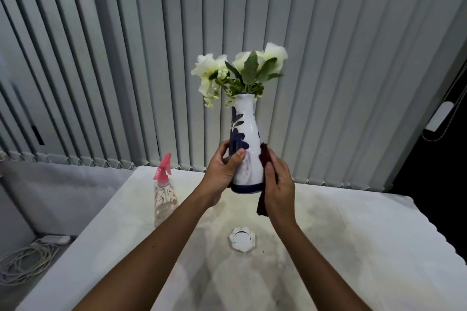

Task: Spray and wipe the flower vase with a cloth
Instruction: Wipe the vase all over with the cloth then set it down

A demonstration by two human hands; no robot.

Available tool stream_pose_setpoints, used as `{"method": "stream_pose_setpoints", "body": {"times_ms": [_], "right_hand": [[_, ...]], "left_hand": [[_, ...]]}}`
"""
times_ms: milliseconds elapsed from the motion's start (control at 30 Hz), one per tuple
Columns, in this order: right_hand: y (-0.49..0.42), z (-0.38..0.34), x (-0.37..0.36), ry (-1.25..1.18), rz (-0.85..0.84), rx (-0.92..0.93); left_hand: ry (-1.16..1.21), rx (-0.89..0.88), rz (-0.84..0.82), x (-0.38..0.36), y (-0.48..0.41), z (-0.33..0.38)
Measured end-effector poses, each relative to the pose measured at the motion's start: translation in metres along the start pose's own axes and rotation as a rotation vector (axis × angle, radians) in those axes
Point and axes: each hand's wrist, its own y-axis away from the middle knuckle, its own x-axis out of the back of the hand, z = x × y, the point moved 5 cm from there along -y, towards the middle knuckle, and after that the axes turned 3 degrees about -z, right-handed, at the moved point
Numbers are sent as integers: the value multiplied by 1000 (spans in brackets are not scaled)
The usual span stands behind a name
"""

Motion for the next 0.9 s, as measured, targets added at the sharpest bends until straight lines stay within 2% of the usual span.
{"method": "stream_pose_setpoints", "body": {"times_ms": [67, 133, 300, 433, 533, 600, 733, 900], "right_hand": [[2, -10, -4, 104, 25, 140], [-14, -22, -8, 154, 28, 168], [-28, -3, -2, -15, -19, -33], [19, 0, -4, 143, 64, 198], [13, -11, -9, 279, 88, 325], [-2, -18, -9, 251, 90, 283], [-11, -7, -3, 68, 61, 30], [3, -15, -3, 222, 44, 239]], "left_hand": [[-8, 6, 12, 1, -1, -1], [-33, 16, 6, 0, 0, -4], [-2, 8, 17, 0, -2, -1], [66, -5, 63, 6, -7, 5], [80, -6, 64, 4, -6, 1], [85, 2, 62, 0, -5, -2], [95, -6, 79, -2, -6, 1], [96, 26, 12, 0, -7, 4]]}}
